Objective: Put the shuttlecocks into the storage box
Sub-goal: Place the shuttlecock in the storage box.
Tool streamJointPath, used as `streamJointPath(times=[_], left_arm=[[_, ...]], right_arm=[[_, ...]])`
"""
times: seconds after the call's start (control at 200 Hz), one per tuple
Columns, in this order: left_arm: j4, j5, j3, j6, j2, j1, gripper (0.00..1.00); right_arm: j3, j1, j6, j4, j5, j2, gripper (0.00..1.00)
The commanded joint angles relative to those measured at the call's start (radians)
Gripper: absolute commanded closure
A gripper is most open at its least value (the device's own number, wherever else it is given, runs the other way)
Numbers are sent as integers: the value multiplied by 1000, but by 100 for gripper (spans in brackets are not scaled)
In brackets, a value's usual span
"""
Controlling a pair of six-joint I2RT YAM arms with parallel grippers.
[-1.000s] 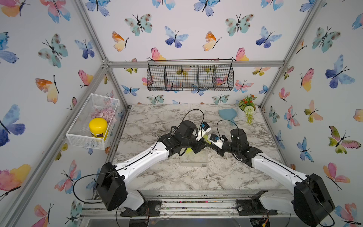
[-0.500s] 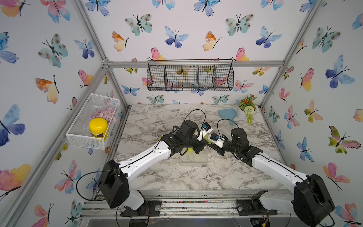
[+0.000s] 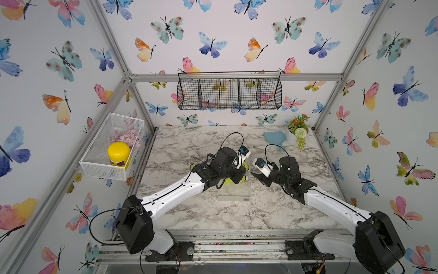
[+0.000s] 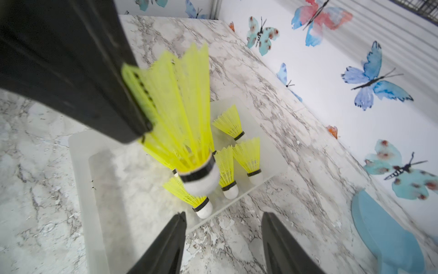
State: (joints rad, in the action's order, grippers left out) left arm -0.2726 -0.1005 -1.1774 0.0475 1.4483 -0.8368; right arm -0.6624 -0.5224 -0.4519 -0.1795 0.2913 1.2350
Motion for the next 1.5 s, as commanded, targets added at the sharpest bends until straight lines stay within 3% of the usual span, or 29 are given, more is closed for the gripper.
streamJointPath(times=[0.0,0.22,0.676,0.861,1.497], left_arm=[[36,82,15,106,-48,12,100],[45,32,56,241,-68,25,100],[51,-115,178,449,-91,46,100],[174,-226,291,546,-76,44,100],[419,-316,413,685,30,45,100]], right_arm=[[32,-1,56,-59,-119,-19,42],[56,-1,117,-92,-249,-29,42],[60,-1,134,-62,-265,-71,42],[64,-1,139,-66,-265,-71,42],[57,-1,137,-56,-253,-58,42]])
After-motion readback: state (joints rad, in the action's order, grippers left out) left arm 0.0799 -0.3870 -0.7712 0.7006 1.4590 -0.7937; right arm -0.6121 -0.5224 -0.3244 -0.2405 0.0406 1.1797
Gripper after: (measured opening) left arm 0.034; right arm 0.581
